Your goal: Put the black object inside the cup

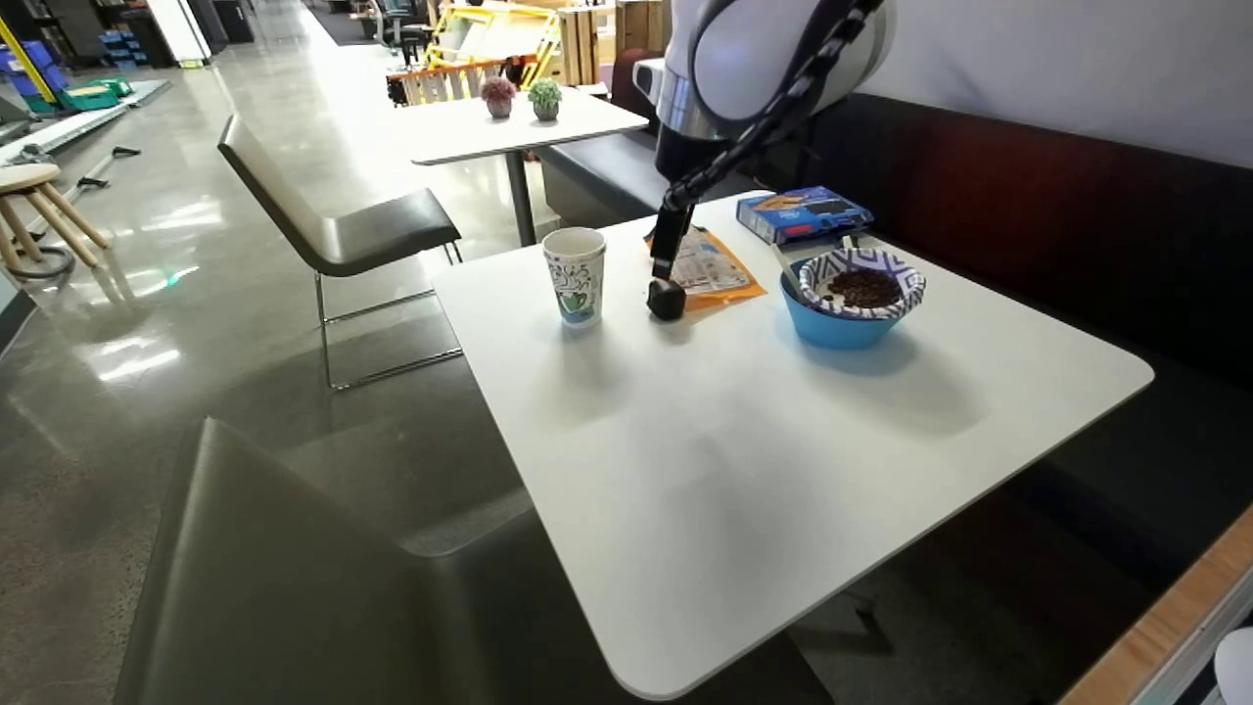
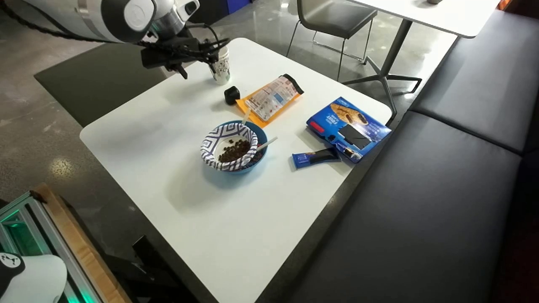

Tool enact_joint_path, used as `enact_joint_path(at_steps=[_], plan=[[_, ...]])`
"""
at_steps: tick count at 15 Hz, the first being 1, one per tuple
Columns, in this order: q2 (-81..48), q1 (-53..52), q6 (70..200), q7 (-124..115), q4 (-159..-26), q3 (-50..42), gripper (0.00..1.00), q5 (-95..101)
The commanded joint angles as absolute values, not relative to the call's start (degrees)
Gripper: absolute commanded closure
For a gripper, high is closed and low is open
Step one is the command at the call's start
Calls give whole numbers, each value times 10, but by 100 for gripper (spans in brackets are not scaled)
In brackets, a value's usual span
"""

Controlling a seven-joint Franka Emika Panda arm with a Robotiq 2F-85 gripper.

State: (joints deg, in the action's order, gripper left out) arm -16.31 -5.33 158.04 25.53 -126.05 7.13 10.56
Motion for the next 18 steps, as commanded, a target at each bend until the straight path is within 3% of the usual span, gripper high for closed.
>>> enact_joint_path(at_steps=[1, 7, 11, 18], plan=[[-175, -45, 1589, 251, -1259, 78, 0, 112], [-168, -45, 1589, 251, -1257, 80, 0, 111], [-230, -73, 1679, 229, -1224, 47, 0, 184], [-323, -103, 1685, 244, -1151, 1, 0, 279]])
